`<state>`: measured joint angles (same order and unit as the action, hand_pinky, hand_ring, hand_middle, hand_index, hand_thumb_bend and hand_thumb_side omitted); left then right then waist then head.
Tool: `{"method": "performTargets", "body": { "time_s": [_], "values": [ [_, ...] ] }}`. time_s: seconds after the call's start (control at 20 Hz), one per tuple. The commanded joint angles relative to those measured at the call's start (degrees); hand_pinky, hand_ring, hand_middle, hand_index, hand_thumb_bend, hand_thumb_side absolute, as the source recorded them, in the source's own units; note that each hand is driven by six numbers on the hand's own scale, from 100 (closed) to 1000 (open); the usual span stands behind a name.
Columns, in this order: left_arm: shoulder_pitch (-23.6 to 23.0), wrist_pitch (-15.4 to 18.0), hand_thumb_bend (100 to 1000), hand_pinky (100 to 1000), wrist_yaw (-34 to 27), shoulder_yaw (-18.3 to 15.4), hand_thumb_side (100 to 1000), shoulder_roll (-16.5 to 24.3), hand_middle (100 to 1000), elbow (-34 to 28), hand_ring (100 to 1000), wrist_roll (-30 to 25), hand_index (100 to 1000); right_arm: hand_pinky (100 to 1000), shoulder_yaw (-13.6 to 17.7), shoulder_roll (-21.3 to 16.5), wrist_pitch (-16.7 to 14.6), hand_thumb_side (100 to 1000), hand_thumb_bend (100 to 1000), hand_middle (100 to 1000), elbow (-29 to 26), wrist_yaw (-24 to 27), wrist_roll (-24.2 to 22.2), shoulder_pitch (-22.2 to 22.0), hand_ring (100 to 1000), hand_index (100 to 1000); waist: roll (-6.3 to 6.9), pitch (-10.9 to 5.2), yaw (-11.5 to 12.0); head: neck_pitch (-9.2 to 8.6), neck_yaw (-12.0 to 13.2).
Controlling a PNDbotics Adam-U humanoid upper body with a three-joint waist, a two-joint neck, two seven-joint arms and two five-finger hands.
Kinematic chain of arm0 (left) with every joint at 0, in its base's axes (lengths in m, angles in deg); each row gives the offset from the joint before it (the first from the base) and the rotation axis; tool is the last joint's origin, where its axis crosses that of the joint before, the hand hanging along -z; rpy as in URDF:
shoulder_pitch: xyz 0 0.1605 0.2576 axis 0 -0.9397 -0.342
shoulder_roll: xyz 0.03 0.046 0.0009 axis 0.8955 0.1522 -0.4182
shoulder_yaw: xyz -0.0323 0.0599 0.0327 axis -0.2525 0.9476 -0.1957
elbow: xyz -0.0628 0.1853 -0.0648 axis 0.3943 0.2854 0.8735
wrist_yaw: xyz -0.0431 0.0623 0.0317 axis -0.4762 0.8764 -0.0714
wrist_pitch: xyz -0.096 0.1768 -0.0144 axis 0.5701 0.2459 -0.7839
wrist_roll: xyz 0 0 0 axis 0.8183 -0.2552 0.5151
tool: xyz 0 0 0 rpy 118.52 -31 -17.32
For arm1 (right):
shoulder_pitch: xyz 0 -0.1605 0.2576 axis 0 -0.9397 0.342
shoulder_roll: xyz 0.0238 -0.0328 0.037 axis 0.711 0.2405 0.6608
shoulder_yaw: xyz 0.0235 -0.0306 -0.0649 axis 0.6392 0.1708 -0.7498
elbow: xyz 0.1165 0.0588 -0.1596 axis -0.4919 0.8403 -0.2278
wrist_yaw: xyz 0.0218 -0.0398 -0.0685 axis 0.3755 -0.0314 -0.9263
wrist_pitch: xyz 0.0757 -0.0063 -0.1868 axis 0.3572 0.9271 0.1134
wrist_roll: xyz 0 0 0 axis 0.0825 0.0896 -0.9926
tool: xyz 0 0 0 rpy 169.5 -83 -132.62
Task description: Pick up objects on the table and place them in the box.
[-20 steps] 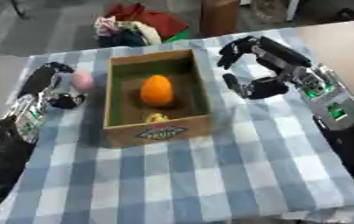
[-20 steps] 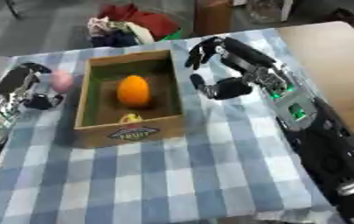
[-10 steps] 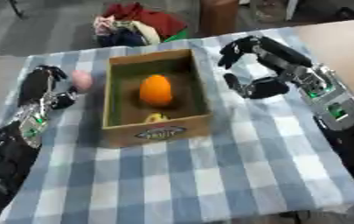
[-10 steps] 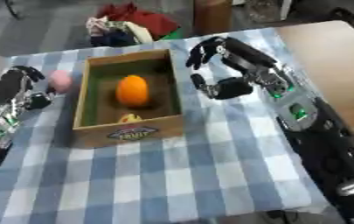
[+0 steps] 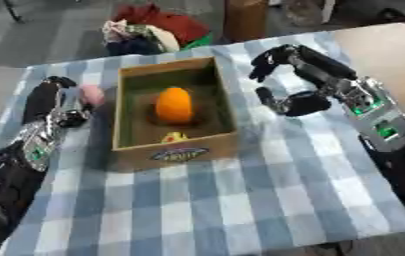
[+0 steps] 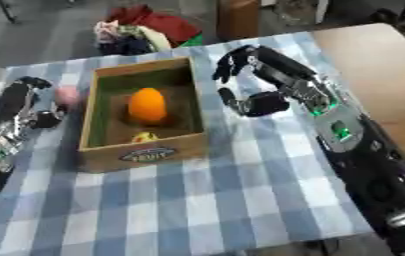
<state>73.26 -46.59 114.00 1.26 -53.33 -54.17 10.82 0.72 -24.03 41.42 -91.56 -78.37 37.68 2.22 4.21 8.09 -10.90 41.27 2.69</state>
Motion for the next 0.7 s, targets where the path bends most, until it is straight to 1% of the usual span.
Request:
{"method": "performTargets", "body": {
  "time_s": [0.05, 0.15, 0.25, 0.35, 0.5, 0.7],
  "values": [
    [1.34, -0.25, 318, 638, -0.21, -0.49, 100, 0.67, 527, -0.50, 496, 1.65, 608, 665, 0.31, -0.58, -0.03, 198, 100, 529, -0.78, 0.26, -0.31, 1.37, 824, 699, 0.03, -0.73, -0.36, -0.77, 0.33],
    [1.34, -0.35, 296, 619, -1.44, -0.64, 100, 0.49, 473, -1.21, 464, 3.74, 541, 665, 0.40, -0.60, 0.00, 198, 100, 529, -0.78, 0.22, -0.28, 1.33, 824, 698, 0.11, -0.74, -0.58, -0.69, 0.29],
    [1.34, 0.02, 283, 616, -3.85, -0.47, 100, 0.38, 458, -2.88, 456, 5.66, 522, 665, 0.48, -0.61, 0.04, 198, 100, 527, -0.74, 0.19, -0.22, 1.25, 825, 698, 0.16, -0.84, -0.47, -0.60, 0.18],
    [1.41, 1.12, 266, 617, -6.75, 0.61, 100, 0.52, 455, -5.94, 454, 6.19, 514, 665, 0.48, -0.56, 0.04, 198, 100, 526, -0.69, 0.17, -0.26, 1.12, 825, 698, 0.23, -1.01, -0.11, -0.54, 0.08],
    [1.61, 3.27, 253, 620, -11.01, 3.60, 100, 1.00, 457, -13.08, 457, 3.56, 515, 665, 0.48, -0.14, -0.02, 199, 100, 527, -0.49, 0.14, -0.45, 1.04, 825, 699, 0.26, -1.27, 0.48, -0.45, -0.01],
    [1.92, 5.28, 263, 624, -14.59, 8.70, 100, 1.53, 465, -23.62, 466, -2.87, 526, 666, 0.50, 0.09, -0.12, 198, 100, 527, -0.32, 0.04, -0.55, 0.98, 825, 699, 0.27, -1.41, 0.66, -0.32, 0.09]
  ]
}}
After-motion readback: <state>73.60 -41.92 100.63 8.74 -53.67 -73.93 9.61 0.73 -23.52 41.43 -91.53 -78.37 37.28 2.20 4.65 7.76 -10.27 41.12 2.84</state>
